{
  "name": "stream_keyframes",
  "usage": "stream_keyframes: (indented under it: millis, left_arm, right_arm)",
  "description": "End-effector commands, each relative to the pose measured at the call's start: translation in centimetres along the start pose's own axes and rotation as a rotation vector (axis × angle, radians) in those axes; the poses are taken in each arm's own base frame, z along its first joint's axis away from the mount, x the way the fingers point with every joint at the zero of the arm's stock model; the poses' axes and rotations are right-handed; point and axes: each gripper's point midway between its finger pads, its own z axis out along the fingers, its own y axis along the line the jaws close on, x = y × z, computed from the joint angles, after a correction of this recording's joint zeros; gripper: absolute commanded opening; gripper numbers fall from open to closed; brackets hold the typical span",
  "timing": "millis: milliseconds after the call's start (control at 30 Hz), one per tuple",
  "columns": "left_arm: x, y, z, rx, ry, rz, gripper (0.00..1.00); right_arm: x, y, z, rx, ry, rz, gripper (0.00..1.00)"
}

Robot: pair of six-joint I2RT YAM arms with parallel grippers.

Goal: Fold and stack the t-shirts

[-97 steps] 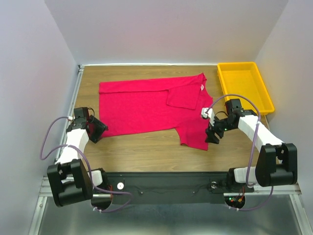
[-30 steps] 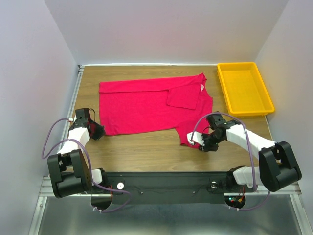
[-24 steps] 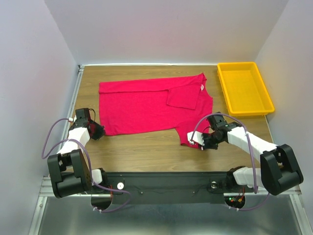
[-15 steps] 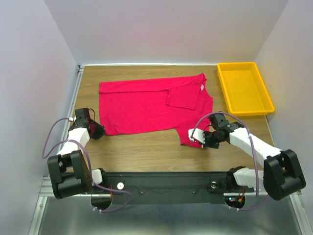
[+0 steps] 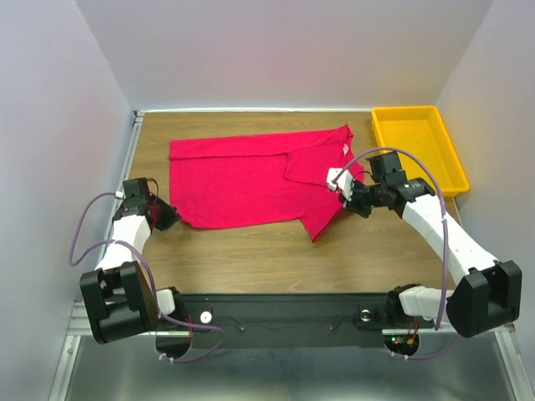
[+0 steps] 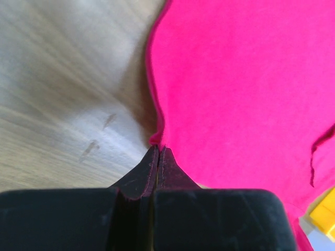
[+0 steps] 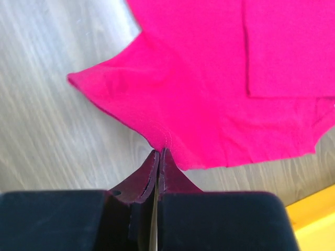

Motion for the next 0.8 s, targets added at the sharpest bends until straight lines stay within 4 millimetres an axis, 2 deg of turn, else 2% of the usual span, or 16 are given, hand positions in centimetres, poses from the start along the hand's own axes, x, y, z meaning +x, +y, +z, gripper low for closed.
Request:
stream_keyframes:
  millis: [0,33,233,500,767]
  left_arm:
    - [-1.8,-2.2,-1.0,0.057,-0.029,0.032,0.00]
    - [-1.9,-2.3,-1.0,0.057,-0.031,0.032,0.00]
    - [-2.5,-2.9,-0.8,0.066,-0.028,0.038,0.00]
    - [-3.8,-3.9,-0.4,0.080,-0.040,0.044,0.00]
    - [-5.1,-4.3,0.4,0.066,-0.043,0.040,0.00]
  right_arm:
    - [-2.0,-2.8,-1.0,0.068,-0.083,0.119,0.01]
    - [-2.0,-4.0,-1.5,0.101,-0.096,0.138,0.01]
    - [-2.0,-7.2,-2.1,0.138,-0.145,0.238,0.00]
    - [-2.1,-9.8,-2.0,0.169,-0.171,0.309,0.01]
    - [-1.1,-12.3,-2.2,0.228,-0.173,0.376,0.01]
